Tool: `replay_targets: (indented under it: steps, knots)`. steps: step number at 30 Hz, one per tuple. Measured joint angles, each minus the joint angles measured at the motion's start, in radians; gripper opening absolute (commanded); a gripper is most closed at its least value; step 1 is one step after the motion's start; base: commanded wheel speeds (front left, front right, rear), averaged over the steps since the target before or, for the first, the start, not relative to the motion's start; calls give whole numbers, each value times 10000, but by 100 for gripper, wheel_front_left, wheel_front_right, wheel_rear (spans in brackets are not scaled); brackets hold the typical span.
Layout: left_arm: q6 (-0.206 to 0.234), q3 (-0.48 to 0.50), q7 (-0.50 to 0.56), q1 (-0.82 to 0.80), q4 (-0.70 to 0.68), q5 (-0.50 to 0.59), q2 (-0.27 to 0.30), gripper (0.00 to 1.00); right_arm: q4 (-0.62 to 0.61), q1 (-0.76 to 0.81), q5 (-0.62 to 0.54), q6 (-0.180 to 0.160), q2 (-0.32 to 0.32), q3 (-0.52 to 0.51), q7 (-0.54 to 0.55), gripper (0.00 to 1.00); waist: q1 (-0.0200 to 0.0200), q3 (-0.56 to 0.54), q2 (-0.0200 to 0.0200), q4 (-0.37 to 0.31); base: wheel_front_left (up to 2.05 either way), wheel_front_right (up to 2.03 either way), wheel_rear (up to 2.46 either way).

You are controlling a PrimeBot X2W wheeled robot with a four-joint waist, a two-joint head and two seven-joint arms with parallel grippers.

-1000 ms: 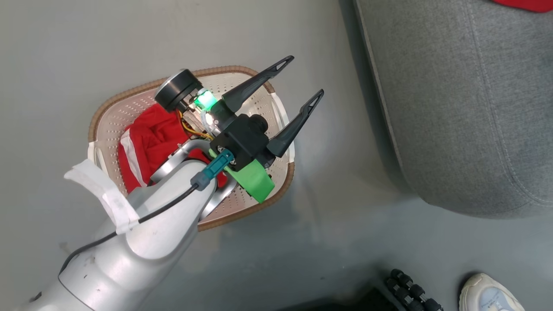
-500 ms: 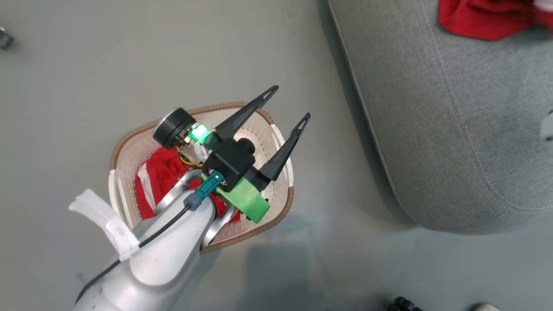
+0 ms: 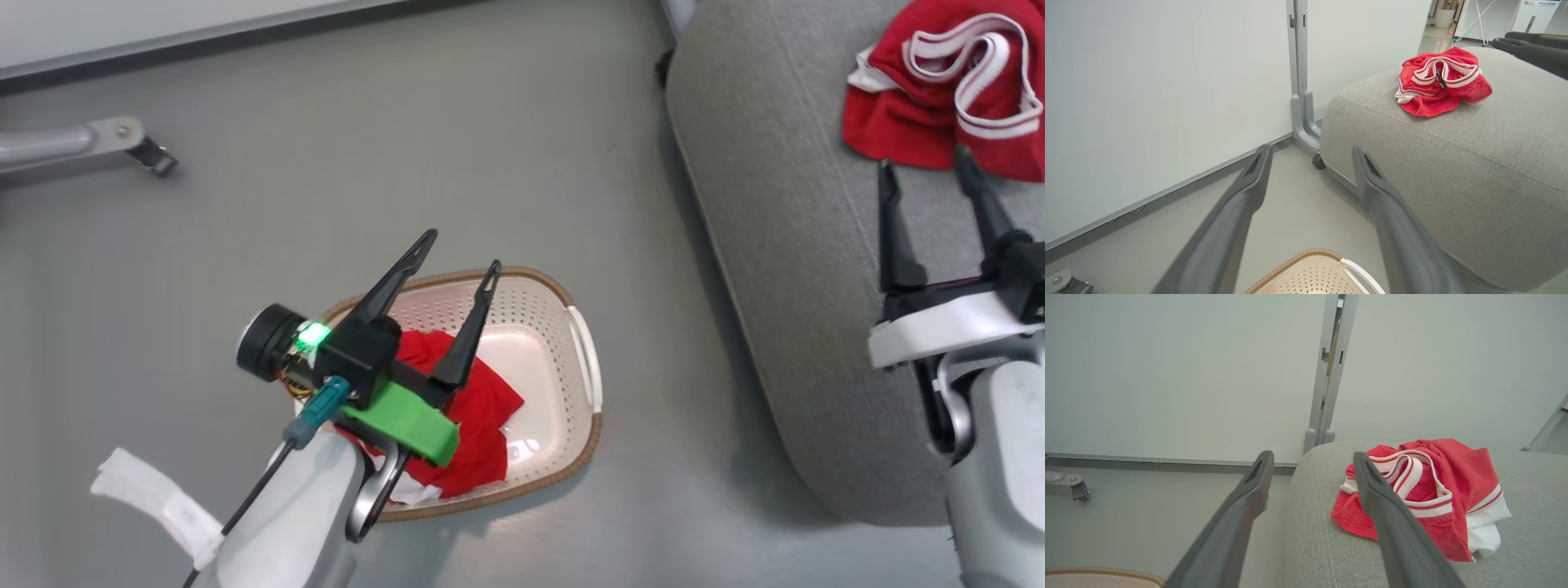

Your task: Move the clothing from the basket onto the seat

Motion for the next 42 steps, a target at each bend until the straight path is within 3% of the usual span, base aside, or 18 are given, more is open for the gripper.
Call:
replay_targets:
  steps: [12,22,32,42]
  knots:
    - [171,2220,-2,1471,-155,65,-291,100,-339,887,128,0,694,1055,0,100,0,-1218,0,1231,0,0,0]
    - [119,3731,0,2414,-449,408,-422,100,-811,2002,54,0,1066,1174,0,100,0,-2093,0,1820,0,0,0]
    - [-42,4579,-2,3173,-675,846,-623,100,-1239,3139,-65,0,1225,1185,0,100,0,-2604,0,2093,0,0,0]
    - [-222,4614,0,3471,-621,1145,-769,100,-1480,4015,199,0,1248,1175,0,100,0,-2991,0,2105,0,0,0]
